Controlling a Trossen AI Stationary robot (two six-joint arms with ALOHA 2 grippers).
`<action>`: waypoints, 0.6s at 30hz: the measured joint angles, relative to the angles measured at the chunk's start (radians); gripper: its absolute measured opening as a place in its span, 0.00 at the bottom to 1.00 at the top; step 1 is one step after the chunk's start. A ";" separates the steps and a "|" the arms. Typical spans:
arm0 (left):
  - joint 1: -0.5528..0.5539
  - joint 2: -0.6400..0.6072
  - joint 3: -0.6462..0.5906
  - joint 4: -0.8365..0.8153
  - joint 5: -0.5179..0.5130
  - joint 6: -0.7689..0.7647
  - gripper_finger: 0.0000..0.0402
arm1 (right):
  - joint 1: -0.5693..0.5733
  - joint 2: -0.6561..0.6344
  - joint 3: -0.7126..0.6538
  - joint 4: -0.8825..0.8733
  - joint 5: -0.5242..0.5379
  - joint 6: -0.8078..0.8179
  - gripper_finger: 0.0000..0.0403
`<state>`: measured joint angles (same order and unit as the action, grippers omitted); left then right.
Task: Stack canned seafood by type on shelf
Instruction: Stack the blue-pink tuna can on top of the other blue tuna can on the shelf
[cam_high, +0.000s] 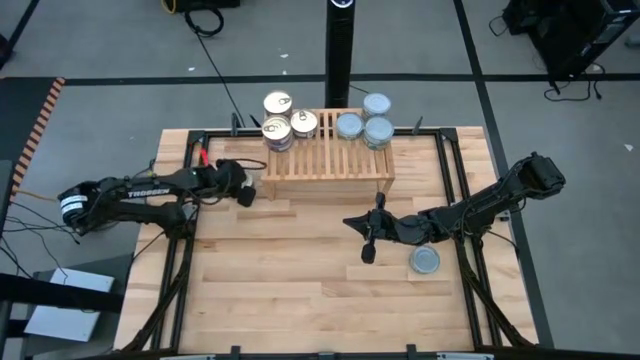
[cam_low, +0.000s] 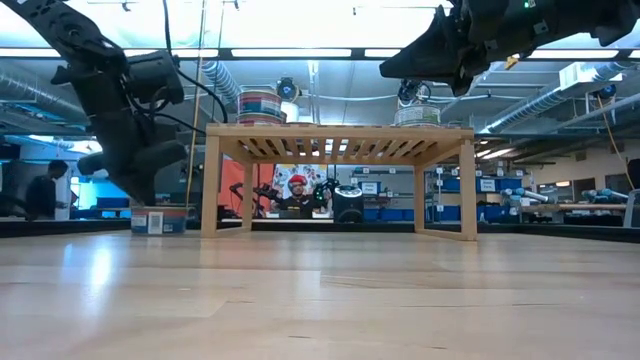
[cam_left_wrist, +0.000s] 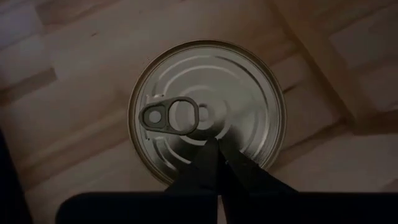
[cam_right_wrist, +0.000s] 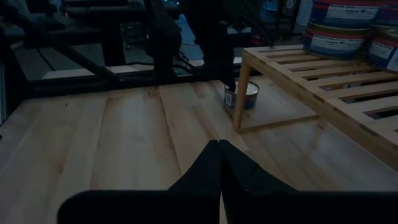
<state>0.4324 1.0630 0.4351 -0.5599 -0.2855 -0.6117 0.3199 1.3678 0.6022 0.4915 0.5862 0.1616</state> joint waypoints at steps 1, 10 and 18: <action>-0.013 0.000 0.000 -0.010 -0.009 -0.013 0.02 | 0.000 0.000 0.000 0.000 0.000 0.000 0.02; -0.126 0.000 0.002 -0.073 -0.062 -0.098 0.02 | 0.000 0.000 0.000 0.000 0.000 0.000 0.02; -0.253 0.000 0.003 -0.111 -0.084 -0.176 0.02 | 0.000 0.000 0.000 -0.001 0.000 0.000 0.02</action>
<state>0.1795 1.0630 0.4385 -0.6705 -0.3698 -0.7876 0.3199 1.3678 0.6022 0.4910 0.5865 0.1617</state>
